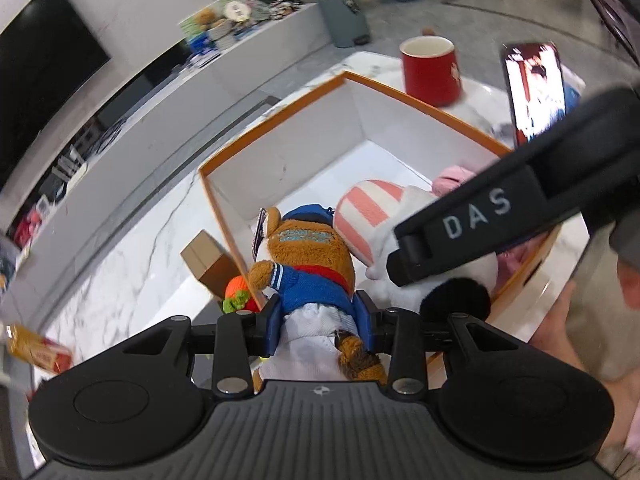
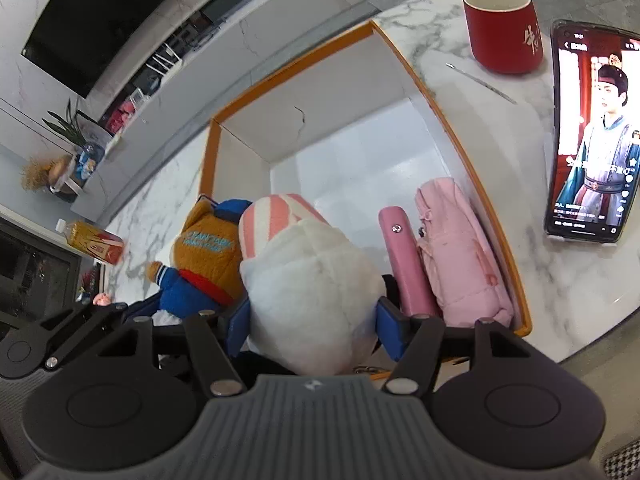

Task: Organize objects
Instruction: 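Lower both plushes into the box beside the pink items and open grippers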

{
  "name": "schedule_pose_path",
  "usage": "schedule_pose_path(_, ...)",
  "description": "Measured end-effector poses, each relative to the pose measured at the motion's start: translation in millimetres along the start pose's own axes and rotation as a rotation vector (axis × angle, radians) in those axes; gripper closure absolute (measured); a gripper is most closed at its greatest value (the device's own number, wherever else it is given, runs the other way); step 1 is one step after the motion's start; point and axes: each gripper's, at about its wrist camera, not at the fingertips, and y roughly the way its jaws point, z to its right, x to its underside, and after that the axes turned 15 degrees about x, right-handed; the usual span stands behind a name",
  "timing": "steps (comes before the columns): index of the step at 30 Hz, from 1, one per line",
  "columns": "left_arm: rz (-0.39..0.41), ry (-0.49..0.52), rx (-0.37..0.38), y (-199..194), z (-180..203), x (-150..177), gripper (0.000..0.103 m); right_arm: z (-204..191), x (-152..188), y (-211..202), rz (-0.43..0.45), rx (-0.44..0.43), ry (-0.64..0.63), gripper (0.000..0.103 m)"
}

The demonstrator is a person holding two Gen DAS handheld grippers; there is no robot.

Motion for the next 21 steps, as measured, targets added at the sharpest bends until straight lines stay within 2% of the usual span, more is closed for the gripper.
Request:
schedule_pose_path(4,-0.026,0.117,0.022,2.9,4.3,3.4,0.058,-1.4,-5.2,2.4,-0.035,0.016,-0.025,0.036)
schedule_pose_path(9,-0.036,0.116,0.109,5.0,-7.1,2.8,0.053,-5.7,-11.3,7.4,-0.082,0.034,-0.049,0.031)
schedule_pose_path(10,-0.04,0.125,0.134,5.7,-8.7,3.2,0.049,-7.3,-12.5,8.8,-0.091,0.038,-0.062,0.03)
schedule_pose_path(13,-0.053,0.119,0.215,9.3,-14.1,3.9,0.047,-12.5,-12.2,10.4,-0.109,0.051,-0.103,0.028)
schedule_pose_path(16,-0.061,0.127,0.272,12.3,-14.3,6.1,0.047,-13.9,-13.7,12.3,-0.13,0.032,-0.122,0.022)
schedule_pose_path(21,-0.037,0.086,0.356,1.5,-28.8,7.8,0.048,-18.7,-16.3,4.6,-0.106,0.069,-0.199,0.024)
